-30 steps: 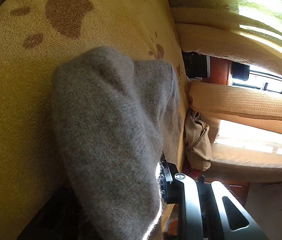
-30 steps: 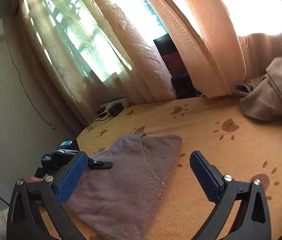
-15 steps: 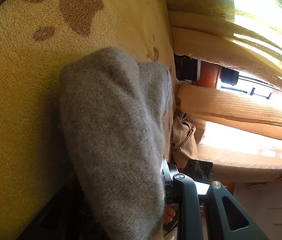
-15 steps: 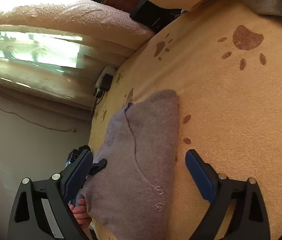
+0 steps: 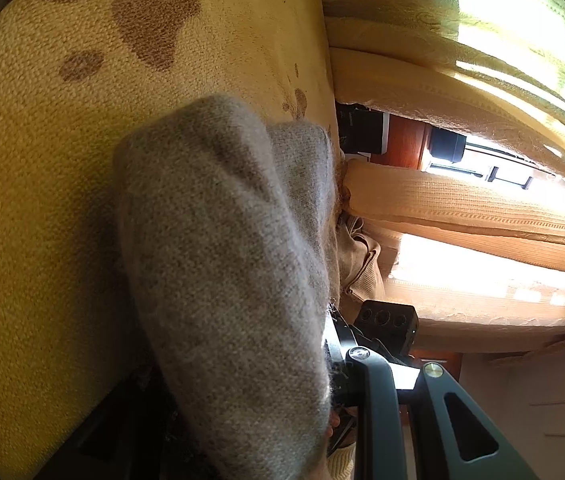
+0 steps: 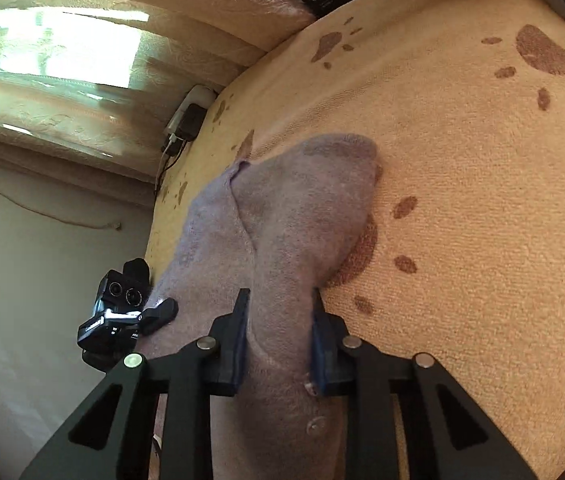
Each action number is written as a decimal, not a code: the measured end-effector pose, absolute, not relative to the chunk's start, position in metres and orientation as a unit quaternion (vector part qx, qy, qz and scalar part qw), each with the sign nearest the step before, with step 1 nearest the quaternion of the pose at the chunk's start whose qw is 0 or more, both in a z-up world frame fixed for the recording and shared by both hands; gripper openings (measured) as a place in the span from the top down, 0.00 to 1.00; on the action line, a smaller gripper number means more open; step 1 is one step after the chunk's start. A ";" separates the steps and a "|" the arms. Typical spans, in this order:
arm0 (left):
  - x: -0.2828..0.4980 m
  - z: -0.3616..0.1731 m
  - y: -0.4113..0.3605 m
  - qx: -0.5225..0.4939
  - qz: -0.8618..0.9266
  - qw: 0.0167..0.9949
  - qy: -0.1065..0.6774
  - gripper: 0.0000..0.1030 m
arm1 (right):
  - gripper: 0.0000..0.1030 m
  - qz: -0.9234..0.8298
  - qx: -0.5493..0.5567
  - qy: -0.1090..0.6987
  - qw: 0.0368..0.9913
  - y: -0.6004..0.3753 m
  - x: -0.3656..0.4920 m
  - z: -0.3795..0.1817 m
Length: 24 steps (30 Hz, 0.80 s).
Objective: Fold clothes
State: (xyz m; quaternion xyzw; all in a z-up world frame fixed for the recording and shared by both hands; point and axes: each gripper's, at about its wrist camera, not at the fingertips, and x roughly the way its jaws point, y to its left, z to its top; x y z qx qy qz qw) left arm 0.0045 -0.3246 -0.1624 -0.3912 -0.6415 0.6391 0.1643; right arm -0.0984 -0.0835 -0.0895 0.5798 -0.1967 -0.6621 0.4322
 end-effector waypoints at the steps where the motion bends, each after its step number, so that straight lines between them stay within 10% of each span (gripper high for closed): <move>1: 0.004 -0.162 -0.325 -0.391 0.639 0.165 -0.641 0.73 | 0.74 -0.667 0.573 -0.196 0.433 -0.082 -0.096 -0.088; 24: 0.075 -0.058 -0.362 -0.304 0.728 0.139 -0.599 0.72 | 0.77 -0.695 0.458 -0.150 0.534 -0.138 -0.034 0.022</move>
